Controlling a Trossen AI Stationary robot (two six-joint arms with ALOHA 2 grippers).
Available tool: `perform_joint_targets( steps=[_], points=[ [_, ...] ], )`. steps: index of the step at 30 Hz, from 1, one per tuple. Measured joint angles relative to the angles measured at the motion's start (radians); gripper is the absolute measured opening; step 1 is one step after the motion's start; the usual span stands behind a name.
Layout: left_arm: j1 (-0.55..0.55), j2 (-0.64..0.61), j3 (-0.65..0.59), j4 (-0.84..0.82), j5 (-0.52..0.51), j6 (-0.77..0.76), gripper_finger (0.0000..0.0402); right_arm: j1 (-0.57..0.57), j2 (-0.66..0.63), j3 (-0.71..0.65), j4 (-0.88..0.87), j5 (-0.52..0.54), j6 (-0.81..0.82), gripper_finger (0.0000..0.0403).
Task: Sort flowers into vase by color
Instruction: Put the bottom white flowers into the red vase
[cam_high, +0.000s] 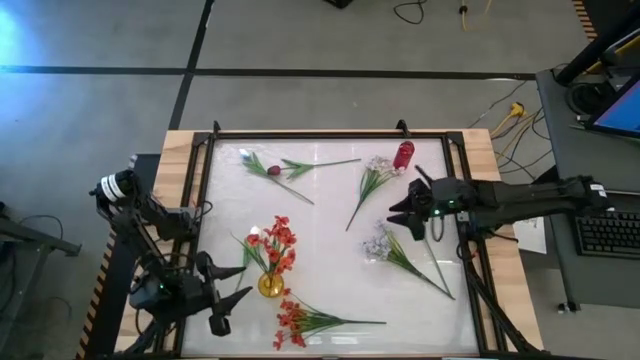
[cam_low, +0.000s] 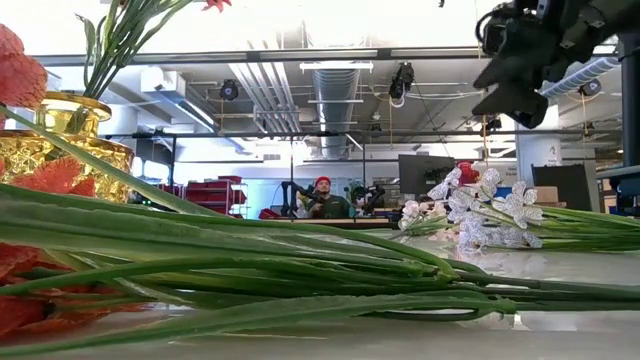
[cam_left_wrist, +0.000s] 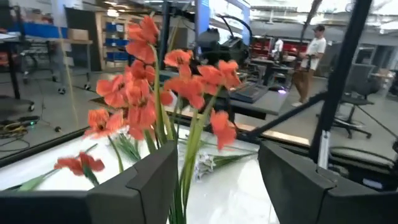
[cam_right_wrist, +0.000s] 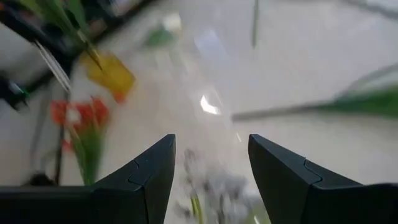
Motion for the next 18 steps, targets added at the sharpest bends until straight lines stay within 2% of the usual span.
perform_joint_targets(
  steps=[7,15,18],
  points=[
    [0.046,-0.001,0.002,-0.005,0.026,0.008,0.0156,0.011,0.154,0.176,-0.283,0.008,-0.001,0.0194],
    [0.046,-0.002,0.013,-0.045,0.219,-0.003,0.0099,0.018,0.227,0.270,-0.437,0.008,-0.003,0.0194],
    [0.049,-0.002,0.015,-0.091,0.354,-0.028,0.0075,0.031,0.226,0.275,-0.439,0.008,-0.004,0.0194]
  ],
)
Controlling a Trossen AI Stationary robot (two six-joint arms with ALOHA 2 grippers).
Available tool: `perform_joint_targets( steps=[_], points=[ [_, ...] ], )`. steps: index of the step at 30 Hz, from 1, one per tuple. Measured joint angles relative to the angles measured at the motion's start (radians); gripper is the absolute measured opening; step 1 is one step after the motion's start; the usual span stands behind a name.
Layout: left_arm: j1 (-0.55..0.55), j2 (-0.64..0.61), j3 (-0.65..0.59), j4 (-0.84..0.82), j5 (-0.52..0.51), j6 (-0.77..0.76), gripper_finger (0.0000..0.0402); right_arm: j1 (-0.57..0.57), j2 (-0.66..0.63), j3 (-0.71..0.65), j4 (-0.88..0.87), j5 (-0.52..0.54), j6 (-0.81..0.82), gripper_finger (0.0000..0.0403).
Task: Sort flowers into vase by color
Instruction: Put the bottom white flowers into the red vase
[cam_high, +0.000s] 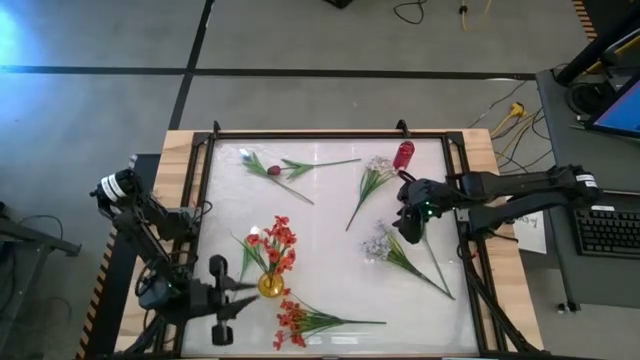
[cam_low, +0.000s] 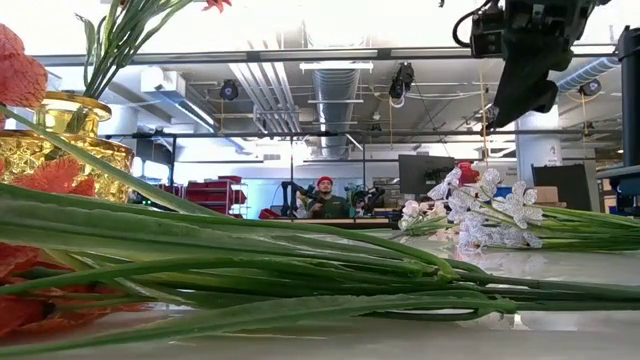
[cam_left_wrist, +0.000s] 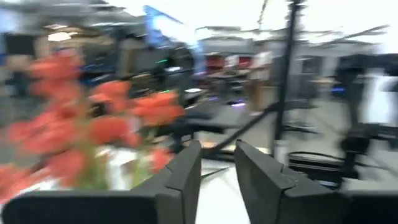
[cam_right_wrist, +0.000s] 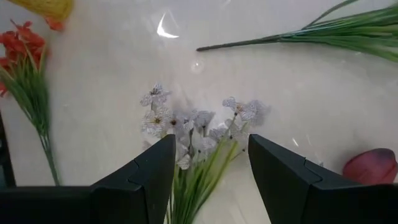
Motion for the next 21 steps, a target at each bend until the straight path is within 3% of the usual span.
perform_joint_targets(
  steps=[6,11,16,21],
  points=[
    [0.039,-0.002,0.000,-0.100,0.357,-0.126,0.0018,0.024,-0.006,0.006,0.004,0.000,0.003,0.0194],
    [0.055,-0.043,0.006,-0.230,0.452,-0.258,0.0004,0.031,-0.006,0.006,0.004,0.000,0.004,0.0194],
    [0.056,-0.122,0.081,-0.620,0.460,-0.463,0.0001,0.035,-0.007,0.006,0.003,0.000,0.025,0.0194],
    [0.046,-0.184,0.269,-1.281,0.501,-0.740,0.0000,0.035,-0.006,0.006,0.001,0.000,0.029,0.0194]
  ],
)
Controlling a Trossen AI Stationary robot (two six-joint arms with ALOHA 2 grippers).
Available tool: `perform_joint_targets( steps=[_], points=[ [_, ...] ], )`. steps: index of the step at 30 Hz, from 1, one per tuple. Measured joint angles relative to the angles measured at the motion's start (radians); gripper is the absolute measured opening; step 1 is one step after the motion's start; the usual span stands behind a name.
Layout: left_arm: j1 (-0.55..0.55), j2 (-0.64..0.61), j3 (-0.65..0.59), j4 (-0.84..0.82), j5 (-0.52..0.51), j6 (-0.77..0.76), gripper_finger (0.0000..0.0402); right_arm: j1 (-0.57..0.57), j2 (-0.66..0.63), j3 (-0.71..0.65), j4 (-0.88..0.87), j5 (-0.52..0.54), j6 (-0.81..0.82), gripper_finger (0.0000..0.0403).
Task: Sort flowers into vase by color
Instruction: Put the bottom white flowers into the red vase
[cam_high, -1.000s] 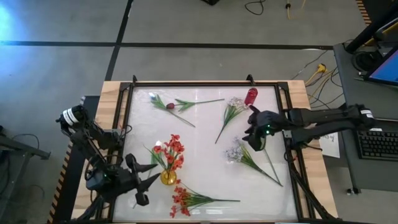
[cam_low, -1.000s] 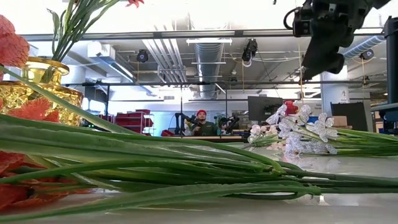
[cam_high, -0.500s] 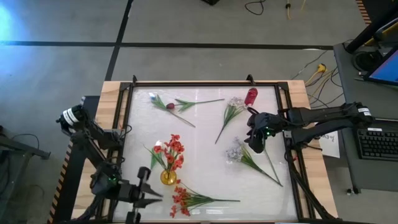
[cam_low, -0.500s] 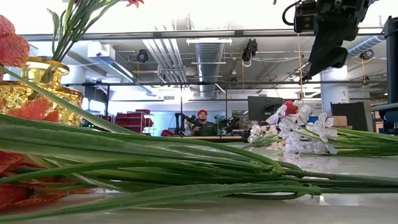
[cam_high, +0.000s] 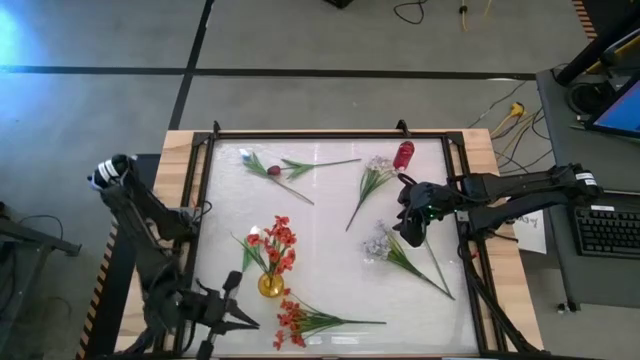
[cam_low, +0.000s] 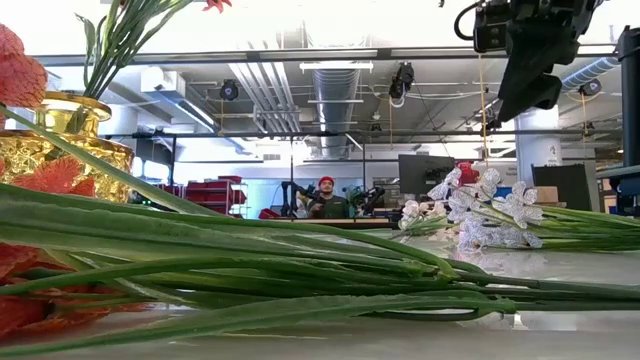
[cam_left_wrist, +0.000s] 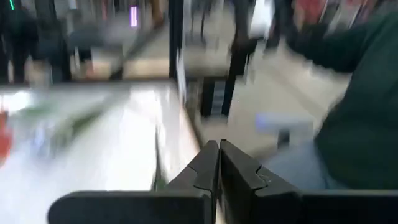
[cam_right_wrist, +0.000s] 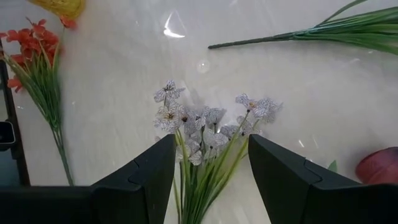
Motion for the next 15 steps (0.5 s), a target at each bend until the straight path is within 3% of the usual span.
perform_joint_targets(
  steps=[6,10,15],
  points=[
    [-0.010,0.033,0.247,-0.804,0.089,-0.586,0.0000,0.000,0.000,0.000,-0.007,0.000,0.009,0.0194],
    [-0.029,0.062,0.334,-1.066,0.198,-0.788,0.0000,0.000,0.012,-0.001,-0.008,0.006,0.030,0.0194],
    [-0.034,0.064,0.329,-1.264,0.245,-1.016,0.0000,0.000,0.050,-0.002,-0.010,0.029,0.062,0.0194]
  ],
)
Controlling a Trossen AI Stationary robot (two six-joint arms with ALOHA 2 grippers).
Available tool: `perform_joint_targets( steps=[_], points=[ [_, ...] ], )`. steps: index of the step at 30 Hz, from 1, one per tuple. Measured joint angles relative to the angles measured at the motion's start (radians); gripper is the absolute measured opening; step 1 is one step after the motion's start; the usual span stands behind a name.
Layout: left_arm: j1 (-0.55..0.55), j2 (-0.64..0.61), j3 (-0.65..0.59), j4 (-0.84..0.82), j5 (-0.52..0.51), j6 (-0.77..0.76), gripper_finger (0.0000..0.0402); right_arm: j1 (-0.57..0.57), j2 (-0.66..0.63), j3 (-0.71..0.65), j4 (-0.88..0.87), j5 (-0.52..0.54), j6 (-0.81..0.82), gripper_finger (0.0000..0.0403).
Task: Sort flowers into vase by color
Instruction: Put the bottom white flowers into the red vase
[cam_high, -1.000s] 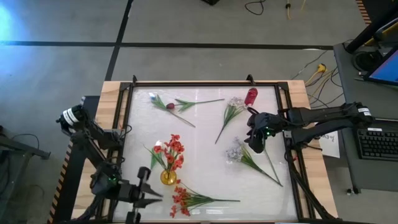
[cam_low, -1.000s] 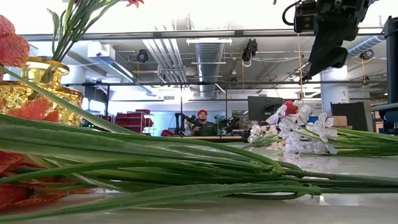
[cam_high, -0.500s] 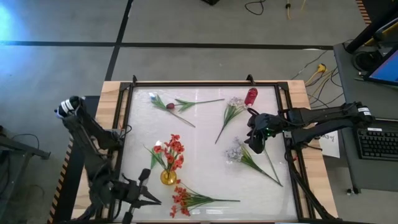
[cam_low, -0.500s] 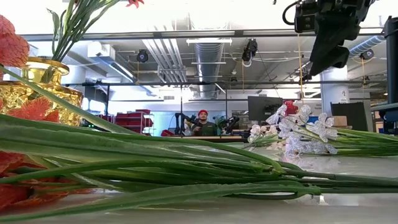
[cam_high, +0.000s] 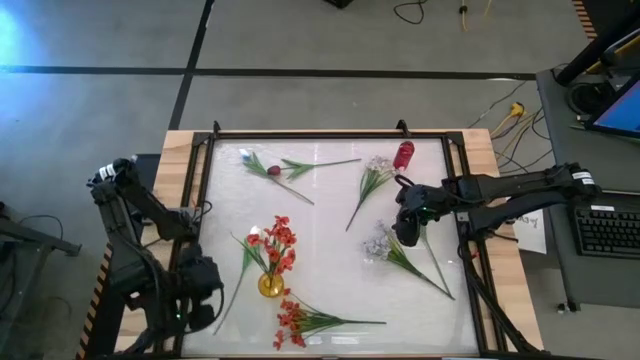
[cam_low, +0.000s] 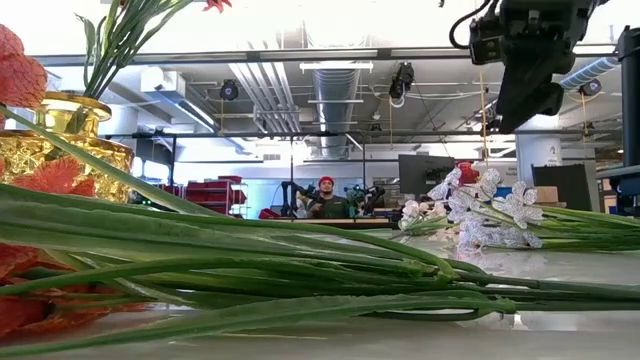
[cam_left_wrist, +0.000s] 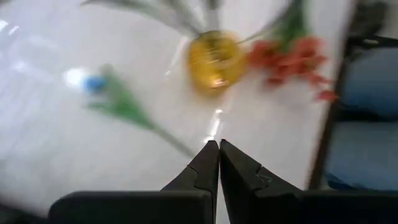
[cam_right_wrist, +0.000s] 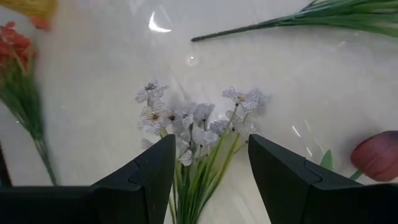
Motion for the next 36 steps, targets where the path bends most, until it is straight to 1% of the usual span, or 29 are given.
perform_joint_targets(
  steps=[2,6,14,19,24,26,29,32,36],
  points=[
    [0.000,-0.003,-0.026,-0.043,0.011,-0.057,0.0000,0.000,0.019,0.000,0.000,0.001,0.004,0.0194],
    [0.001,-0.025,-0.103,-0.019,0.011,-0.091,0.0000,0.000,0.053,0.000,0.000,0.004,0.007,0.0194],
    [0.003,-0.100,-0.278,0.116,0.009,-0.149,0.0000,0.008,0.095,0.001,-0.008,-0.003,0.028,0.0194],
    [0.004,-0.146,-0.358,0.117,0.009,-0.220,0.0000,0.036,0.092,0.002,-0.023,-0.004,0.068,0.0194],
    [0.004,-0.167,-0.422,0.102,0.001,-0.264,0.0000,0.073,0.093,0.002,-0.078,-0.020,0.159,0.0198],
    [0.004,-0.169,-0.443,0.101,0.001,-0.266,0.0000,0.087,0.093,0.002,-0.100,-0.033,0.183,0.0208],
    [0.004,-0.160,-0.456,0.100,0.001,-0.288,0.0000,0.107,0.093,0.002,-0.132,-0.035,0.220,0.0233],
    [0.004,-0.143,-0.456,0.100,0.001,-0.293,0.0000,0.114,0.098,0.002,-0.135,-0.003,0.241,0.0265],
    [0.004,-0.120,-0.447,0.101,0.001,-0.288,0.0000,0.136,0.133,0.000,-0.140,-0.012,0.299,0.0297]
  ],
)
